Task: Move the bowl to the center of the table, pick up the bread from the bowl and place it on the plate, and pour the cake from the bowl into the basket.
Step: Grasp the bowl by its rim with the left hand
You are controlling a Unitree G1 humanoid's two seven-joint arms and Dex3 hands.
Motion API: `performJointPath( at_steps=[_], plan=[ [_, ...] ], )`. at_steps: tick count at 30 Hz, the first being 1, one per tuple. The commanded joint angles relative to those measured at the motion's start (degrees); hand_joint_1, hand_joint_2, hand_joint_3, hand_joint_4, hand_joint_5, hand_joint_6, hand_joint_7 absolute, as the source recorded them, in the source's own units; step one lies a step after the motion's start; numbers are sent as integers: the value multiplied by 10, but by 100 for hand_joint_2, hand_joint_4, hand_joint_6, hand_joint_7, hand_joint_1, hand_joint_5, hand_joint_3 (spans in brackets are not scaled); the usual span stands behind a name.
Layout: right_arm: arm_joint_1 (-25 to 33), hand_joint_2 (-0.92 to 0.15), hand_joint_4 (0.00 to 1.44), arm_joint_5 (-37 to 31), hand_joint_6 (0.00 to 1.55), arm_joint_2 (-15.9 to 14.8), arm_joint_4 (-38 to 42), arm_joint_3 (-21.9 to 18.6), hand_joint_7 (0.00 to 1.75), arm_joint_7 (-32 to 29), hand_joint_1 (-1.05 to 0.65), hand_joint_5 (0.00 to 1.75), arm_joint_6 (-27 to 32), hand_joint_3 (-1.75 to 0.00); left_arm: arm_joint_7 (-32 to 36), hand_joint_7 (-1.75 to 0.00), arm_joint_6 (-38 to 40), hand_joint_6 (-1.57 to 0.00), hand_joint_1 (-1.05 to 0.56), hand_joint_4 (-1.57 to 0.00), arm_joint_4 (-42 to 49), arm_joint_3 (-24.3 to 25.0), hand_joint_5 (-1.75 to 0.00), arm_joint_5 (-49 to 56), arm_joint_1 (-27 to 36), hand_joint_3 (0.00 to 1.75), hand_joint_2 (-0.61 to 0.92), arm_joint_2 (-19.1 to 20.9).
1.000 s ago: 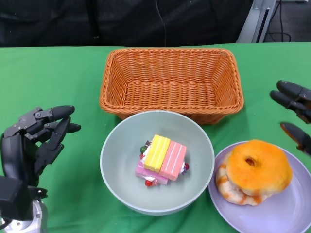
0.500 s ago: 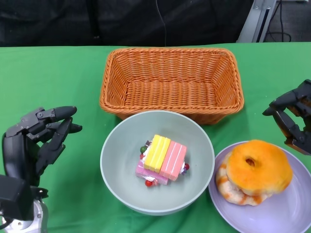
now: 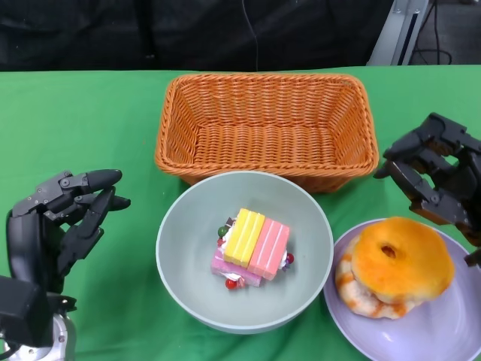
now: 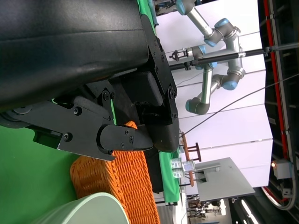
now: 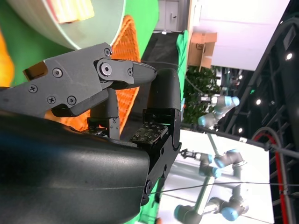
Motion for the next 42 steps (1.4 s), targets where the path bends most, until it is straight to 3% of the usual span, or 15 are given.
performJointPath(
  at_steps=[1, 5, 8, 10, 19, 20, 22, 25, 32, 42],
  plan=[
    [-14, -83, 68, -18, 64, 6, 12, 1, 121, -7, -14, 153, -9, -45, -5, -37, -1, -111, -21, -93, -8, -4, -87, 1, 9, 24, 92, 6],
    [-18, -82, 68, -18, 64, 11, 16, -4, 118, 0, -16, 153, -5, -47, -18, -37, -10, -110, -22, -91, -13, -13, -86, 10, 11, 24, 92, 23],
    [-17, -83, 68, -14, 64, 14, 8, -7, 120, -3, -21, 155, 9, -46, -32, -19, -26, -101, -22, -85, -29, -23, -58, 28, 15, 19, 92, 53],
    [-16, -84, 68, -15, 63, 15, 6, -8, 121, -2, -21, 155, 11, -44, -36, -14, -26, -100, -21, -86, -34, -25, -52, 28, 17, 19, 92, 56],
    [-16, -86, 67, -16, 63, 16, 3, -9, 122, -2, -21, 156, 15, -40, -33, -12, -25, -100, -21, -87, -37, -32, -48, 25, 19, 18, 92, 59],
    [-14, -86, 67, -16, 63, 19, -4, -10, 122, -8, -21, 156, 17, -40, -29, -11, -55, -100, -21, -87, -59, -40, -48, 68, 33, 18, 92, 79],
    [-12, -87, 68, -15, 62, 24, -13, -11, 123, -15, -19, 157, 22, -40, -20, -4, -92, -92, -25, -83, -89, -48, -27, 129, 51, 6, 91, 104],
    [-9, -87, 67, -12, 61, 25, -25, -11, 125, -19, -20, 158, 29, -40, 27, -1, -127, -87, -29, -82, -112, -40, -17, 222, 63, 4, 92, 120],
    [4, -84, 67, 4, 61, 25, -59, -16, 128, -19, -20, 160, 55, -44, 153, -1, -158, -85, -35, -84, -143, -35, -12, 405, 71, 5, 92, 147],
    [30, -70, 71, 9, 65, 33, -79, -23, 125, -23, -22, 157, 43, -68, 313, -2, -135, -90, -38, -89, -175, -73, -9, 532, 83, 2, 92, 182]
  ],
)
